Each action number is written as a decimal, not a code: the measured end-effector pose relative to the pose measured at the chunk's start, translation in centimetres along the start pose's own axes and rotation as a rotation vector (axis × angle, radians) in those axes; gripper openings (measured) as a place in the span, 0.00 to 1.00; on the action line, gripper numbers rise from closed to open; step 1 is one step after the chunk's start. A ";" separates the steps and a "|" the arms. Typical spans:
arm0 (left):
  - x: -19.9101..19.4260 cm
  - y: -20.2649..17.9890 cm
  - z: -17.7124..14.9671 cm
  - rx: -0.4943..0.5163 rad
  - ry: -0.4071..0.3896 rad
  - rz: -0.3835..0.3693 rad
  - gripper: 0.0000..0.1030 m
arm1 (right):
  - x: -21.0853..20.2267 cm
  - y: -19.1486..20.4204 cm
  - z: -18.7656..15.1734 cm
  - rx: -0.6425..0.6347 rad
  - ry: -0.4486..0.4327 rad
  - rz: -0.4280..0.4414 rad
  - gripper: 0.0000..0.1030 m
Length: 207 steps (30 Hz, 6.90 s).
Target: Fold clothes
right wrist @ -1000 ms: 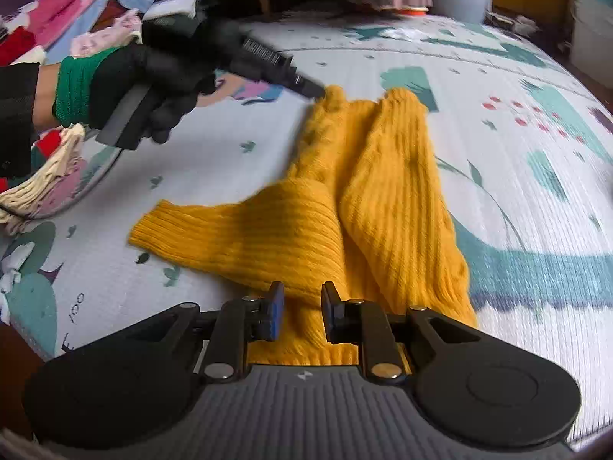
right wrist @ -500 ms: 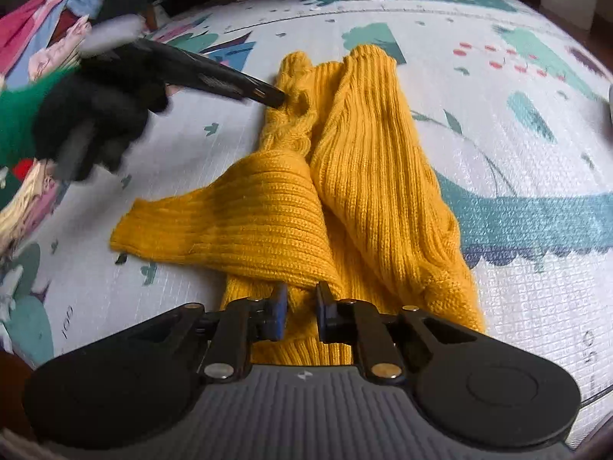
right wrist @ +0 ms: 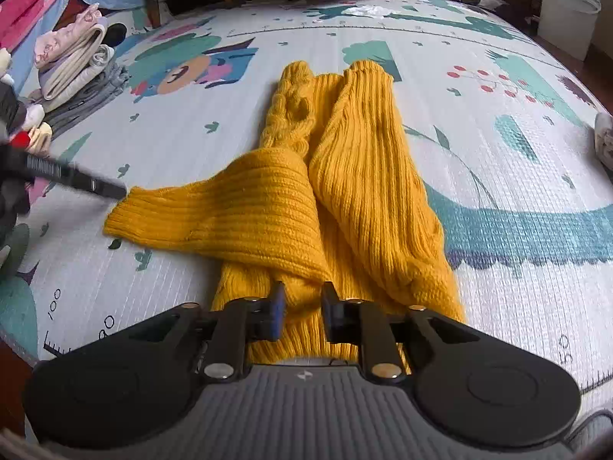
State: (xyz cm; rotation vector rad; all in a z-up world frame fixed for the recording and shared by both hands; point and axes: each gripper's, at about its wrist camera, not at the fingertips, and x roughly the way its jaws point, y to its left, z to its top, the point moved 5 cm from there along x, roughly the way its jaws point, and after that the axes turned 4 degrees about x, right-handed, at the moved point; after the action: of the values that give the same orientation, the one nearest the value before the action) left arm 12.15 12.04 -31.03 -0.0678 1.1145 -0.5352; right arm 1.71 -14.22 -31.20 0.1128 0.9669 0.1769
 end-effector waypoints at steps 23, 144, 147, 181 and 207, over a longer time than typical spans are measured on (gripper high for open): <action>-4.4 -12.0 7.7 0.838 -0.481 0.387 0.04 | 1.7 0.5 -0.5 -0.047 0.010 -0.074 0.51; 11.0 -12.9 12.0 0.756 -0.282 0.105 0.28 | 7.5 0.0 6.5 -0.461 -0.178 0.049 0.32; 10.8 -13.4 12.0 0.782 -0.263 0.129 0.28 | 7.6 0.3 6.3 -0.481 -0.181 0.047 0.32; 8.7 -18.5 4.8 0.876 -0.253 0.046 0.27 | -2.2 -6.9 5.5 -1.072 0.051 0.313 0.32; 3.9 -19.4 -3.5 0.786 -0.199 -0.055 0.23 | 0.4 -7.2 0.9 -0.854 -0.083 0.310 0.25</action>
State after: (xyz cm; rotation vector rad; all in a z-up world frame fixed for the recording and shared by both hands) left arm 3.14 -5.88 -29.76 0.5224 0.6513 -0.9611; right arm 3.36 -21.24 -32.28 -0.5149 0.7210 0.8459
